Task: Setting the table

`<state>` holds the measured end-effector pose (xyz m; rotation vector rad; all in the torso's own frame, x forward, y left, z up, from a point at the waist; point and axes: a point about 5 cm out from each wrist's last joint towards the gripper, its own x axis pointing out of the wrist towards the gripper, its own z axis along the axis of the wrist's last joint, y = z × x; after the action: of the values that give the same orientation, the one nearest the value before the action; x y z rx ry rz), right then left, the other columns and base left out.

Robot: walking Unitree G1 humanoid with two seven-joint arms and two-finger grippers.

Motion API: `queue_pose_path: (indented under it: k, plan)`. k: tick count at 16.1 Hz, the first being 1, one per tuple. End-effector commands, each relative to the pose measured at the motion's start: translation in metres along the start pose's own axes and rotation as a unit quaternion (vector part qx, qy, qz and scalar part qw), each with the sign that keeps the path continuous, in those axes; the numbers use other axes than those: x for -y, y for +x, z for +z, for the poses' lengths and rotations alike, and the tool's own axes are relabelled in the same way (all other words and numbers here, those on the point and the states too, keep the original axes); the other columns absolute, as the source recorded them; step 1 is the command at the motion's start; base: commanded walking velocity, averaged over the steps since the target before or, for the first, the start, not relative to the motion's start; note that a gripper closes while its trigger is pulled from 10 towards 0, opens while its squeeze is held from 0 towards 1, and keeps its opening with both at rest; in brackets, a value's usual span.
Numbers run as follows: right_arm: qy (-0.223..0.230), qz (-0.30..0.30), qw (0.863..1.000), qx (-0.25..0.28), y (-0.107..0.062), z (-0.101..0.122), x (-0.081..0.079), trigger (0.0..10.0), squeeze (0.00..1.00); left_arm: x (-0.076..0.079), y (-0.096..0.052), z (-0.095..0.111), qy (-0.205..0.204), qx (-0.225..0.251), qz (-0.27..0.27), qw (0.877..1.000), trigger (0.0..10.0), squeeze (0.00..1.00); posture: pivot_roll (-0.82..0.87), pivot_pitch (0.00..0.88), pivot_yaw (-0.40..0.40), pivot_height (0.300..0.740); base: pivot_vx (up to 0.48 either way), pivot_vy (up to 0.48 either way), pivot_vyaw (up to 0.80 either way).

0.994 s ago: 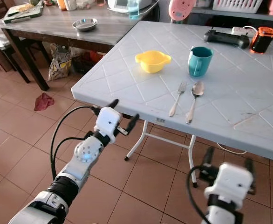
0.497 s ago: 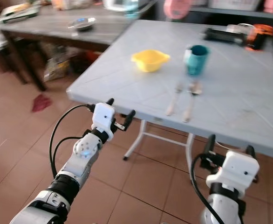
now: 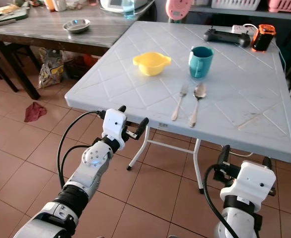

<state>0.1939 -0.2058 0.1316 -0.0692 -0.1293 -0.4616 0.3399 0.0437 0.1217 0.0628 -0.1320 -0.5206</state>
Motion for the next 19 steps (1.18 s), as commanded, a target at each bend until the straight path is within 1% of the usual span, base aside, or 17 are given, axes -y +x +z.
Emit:
queue_pose_path:
  k: [1, 12, 19]
  plan:
    - [0.000, 0.000, 1.000, 0.006, 0.0000, 0.0044, 0.0000, 10.0, 0.00, 0.0007, 0.0024, 0.0040, 0.002, 0.004, -0.003, 1.000, 10.0, 0.00, -0.16, 0.096, 0.073, 0.714, 0.000, 0.285, 0.00]
    - [0.001, 0.001, 1.000, 0.000, -0.0013, 0.0028, -0.0013, 10.0, 0.00, 0.0063, 0.0015, 0.0003, 0.003, -0.007, -0.013, 1.000, 10.0, 0.00, -0.16, 0.110, 0.076, 0.714, 0.000, 0.336, 0.00]
    - [-0.002, 0.008, 1.000, 0.002, 0.0015, 0.0042, -0.0004, 10.0, 0.00, 0.0081, 0.0016, -0.0011, 0.003, -0.011, -0.011, 1.000, 10.0, 0.00, -0.16, 0.109, 0.062, 0.714, 0.000, 0.338, -0.68]
